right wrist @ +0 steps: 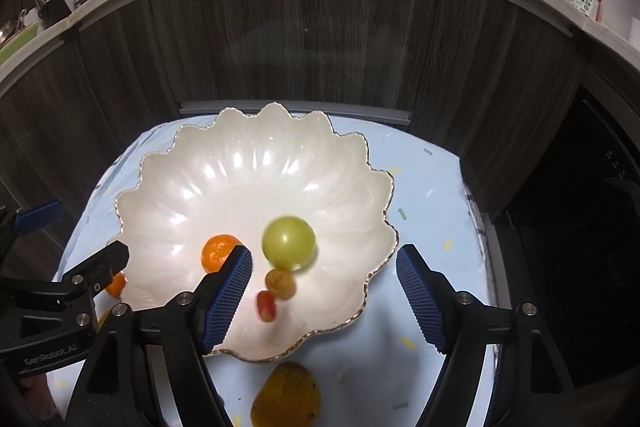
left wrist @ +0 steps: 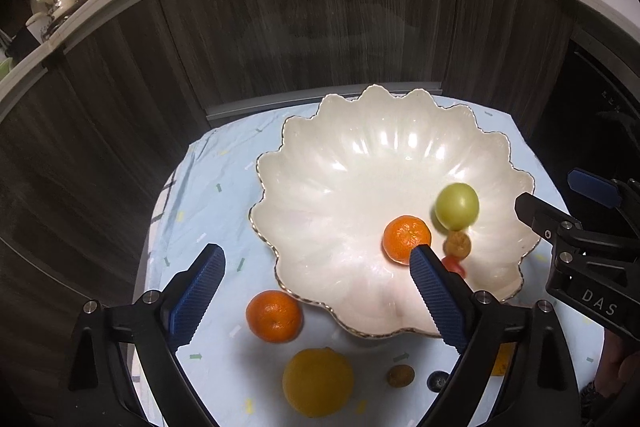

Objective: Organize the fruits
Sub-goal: 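Withdraw both tools from the bowl toward the dark red date and mango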

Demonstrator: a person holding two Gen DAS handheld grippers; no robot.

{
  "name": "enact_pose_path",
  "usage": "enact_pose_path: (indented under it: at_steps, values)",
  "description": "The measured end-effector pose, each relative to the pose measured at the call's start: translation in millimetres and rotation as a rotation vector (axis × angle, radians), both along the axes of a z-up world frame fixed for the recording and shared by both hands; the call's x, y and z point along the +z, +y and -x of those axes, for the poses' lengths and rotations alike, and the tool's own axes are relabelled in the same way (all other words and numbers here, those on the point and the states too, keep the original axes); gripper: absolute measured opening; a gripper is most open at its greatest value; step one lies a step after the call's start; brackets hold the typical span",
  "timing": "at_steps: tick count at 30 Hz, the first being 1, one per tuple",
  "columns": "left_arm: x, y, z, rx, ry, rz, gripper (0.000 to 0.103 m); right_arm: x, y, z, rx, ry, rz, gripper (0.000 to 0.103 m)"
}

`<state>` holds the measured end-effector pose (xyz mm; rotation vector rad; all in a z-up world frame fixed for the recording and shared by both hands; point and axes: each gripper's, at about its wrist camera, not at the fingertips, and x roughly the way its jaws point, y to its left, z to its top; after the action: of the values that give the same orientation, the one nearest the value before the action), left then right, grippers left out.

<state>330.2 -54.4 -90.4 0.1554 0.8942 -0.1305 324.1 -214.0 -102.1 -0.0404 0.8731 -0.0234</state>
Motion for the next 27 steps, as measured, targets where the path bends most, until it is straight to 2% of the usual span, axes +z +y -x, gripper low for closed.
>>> enact_pose_path:
  at_steps: [27]
  values:
    - [26, 10, 43, 0.017, -0.044, 0.014, 0.094, 26, 7, 43, -0.018, -0.032, -0.014, 0.075]
